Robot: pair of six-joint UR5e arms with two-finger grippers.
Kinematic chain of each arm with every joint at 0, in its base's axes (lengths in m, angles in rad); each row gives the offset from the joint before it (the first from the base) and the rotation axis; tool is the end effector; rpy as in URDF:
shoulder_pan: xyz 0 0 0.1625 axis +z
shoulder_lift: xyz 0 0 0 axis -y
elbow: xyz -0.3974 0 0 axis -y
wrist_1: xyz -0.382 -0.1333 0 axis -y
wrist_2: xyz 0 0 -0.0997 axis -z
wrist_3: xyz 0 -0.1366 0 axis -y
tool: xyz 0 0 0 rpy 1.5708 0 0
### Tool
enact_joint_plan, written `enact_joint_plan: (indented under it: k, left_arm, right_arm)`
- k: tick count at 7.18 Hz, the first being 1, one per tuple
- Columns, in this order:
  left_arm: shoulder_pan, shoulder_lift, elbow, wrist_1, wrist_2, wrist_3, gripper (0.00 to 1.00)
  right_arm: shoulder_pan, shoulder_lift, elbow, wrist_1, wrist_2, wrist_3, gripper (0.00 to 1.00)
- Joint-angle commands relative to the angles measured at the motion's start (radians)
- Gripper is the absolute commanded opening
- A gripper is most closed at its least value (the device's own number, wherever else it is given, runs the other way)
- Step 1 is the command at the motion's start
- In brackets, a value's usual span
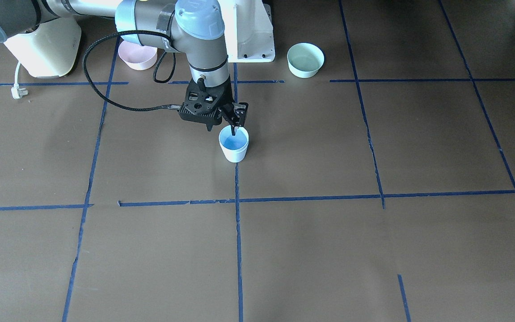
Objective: Stack blue cups with both arms
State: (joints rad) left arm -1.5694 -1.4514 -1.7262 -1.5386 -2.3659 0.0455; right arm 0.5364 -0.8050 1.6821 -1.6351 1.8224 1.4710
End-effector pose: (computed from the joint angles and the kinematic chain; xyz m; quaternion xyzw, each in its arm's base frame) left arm -0.0352 -0.4345 0.6386 0.0103 0.3870 0.0224 0.9217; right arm -0.5375 -0.4351 0.1738 0.0132 -0.4086 0.1489 0.9004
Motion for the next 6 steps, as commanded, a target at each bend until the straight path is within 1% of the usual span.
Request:
enact_joint_plan:
  k: [1, 2, 3, 4, 5, 6]
  left_arm:
    - [0.000, -0.003, 0.001, -0.002, 0.004, 0.008, 1.00]
    - [0.002, -0.006, 0.001, -0.002, 0.005, 0.008, 1.00]
    - [0.000, -0.006, 0.002, 0.000, 0.005, 0.007, 1.00]
    - [0.000, -0.006, 0.002, 0.000, 0.004, 0.007, 1.00]
    - [0.000, -0.007, 0.002, 0.000, 0.004, 0.007, 1.00]
    - [0.000, -0.007, 0.001, 0.000, 0.001, 0.007, 1.00]
  right_arm:
    - [0.122, -0.113, 0.065, 0.003, 0.149, -0.187, 1.00]
    - [0.231, -0.248, 0.159, 0.001, 0.238, -0.357, 1.00]
    - [0.352, -0.375, 0.197, 0.001, 0.347, -0.602, 1.00]
    - [0.472, -0.490, 0.196, 0.003, 0.413, -0.843, 1.00]
    - [0.578, -0.598, 0.194, 0.003, 0.420, -1.062, 1.00]
    - [0.682, -0.679, 0.188, -0.005, 0.476, -1.259, 1.00]
